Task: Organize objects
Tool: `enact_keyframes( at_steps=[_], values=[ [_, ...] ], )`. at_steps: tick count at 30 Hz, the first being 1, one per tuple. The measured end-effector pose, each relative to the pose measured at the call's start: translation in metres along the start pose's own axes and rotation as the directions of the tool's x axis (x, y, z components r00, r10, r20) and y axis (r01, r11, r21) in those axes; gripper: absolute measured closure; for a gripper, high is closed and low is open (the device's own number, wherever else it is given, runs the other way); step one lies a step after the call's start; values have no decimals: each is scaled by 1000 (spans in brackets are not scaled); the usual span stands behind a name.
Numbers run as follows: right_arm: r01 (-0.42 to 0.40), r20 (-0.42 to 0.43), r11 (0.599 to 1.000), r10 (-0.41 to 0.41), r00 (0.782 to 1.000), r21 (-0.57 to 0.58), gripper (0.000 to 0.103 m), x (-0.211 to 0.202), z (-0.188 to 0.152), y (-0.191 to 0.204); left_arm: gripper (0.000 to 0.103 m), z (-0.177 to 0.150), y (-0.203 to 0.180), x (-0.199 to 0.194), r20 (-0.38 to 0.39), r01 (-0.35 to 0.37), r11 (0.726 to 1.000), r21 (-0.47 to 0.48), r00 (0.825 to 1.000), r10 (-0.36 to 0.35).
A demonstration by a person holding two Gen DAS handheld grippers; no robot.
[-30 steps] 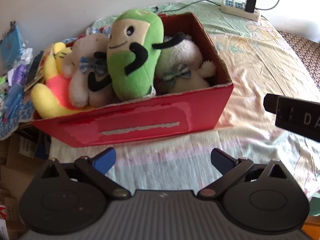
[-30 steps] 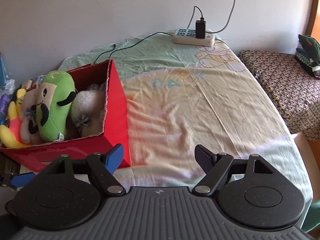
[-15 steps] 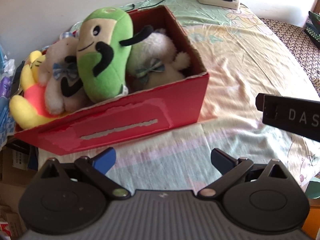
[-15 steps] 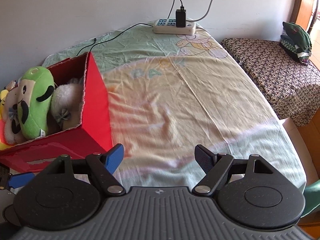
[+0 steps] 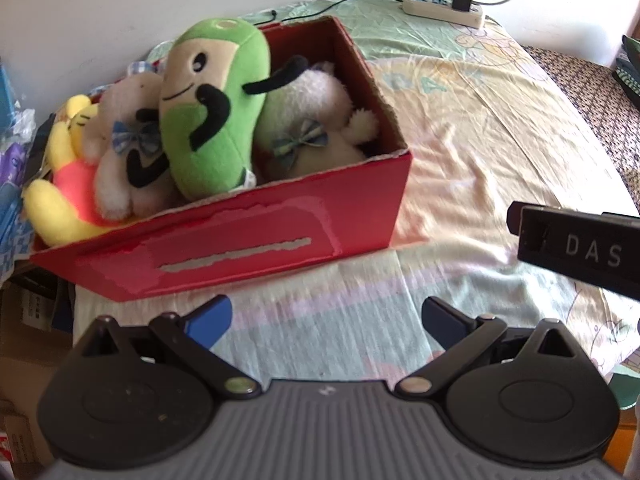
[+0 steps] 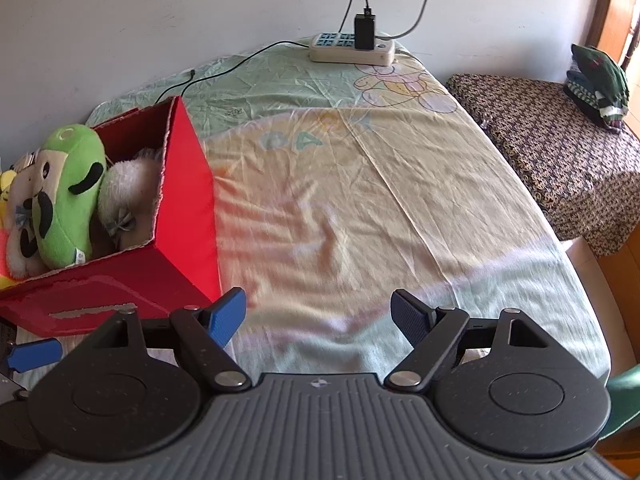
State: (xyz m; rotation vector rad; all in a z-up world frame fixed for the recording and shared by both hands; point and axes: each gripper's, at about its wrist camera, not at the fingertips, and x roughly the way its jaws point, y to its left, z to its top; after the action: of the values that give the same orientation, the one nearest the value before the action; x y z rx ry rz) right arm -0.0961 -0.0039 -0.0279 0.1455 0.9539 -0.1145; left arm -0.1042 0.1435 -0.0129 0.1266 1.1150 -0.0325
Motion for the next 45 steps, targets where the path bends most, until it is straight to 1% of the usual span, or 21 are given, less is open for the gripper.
enact_keyframes(
  at_steps=[10, 15, 21, 28, 32, 38, 45],
  values=[
    [-45, 5, 997, 45, 999, -70, 21, 1, 7, 18, 2, -1, 19, -3, 13, -56, 995, -80, 998, 57],
    [-68, 16, 992, 70, 997, -109, 21, -2, 14, 32, 2, 0, 37, -15, 53, -99, 987, -124, 993, 106],
    [-97, 44, 986, 104, 994, -136, 21, -11, 24, 49, 2, 4, 57, -30, 101, -144, 979, -146, 982, 159],
    [-120, 73, 982, 132, 989, -144, 21, -20, 37, 69, 2, 17, 83, -41, 142, -163, 973, -165, 972, 187],
    [-129, 92, 981, 143, 985, -145, 21, -23, 39, 80, 2, 24, 98, -43, 155, -163, 971, -173, 969, 190],
    [-116, 102, 985, 130, 986, -131, 21, -21, 39, 93, 2, 26, 114, -41, 158, -168, 972, -162, 968, 194],
    [-101, 106, 989, 112, 988, -108, 21, -19, 35, 105, 2, 24, 124, -38, 162, -163, 976, -144, 969, 186]
  ],
)
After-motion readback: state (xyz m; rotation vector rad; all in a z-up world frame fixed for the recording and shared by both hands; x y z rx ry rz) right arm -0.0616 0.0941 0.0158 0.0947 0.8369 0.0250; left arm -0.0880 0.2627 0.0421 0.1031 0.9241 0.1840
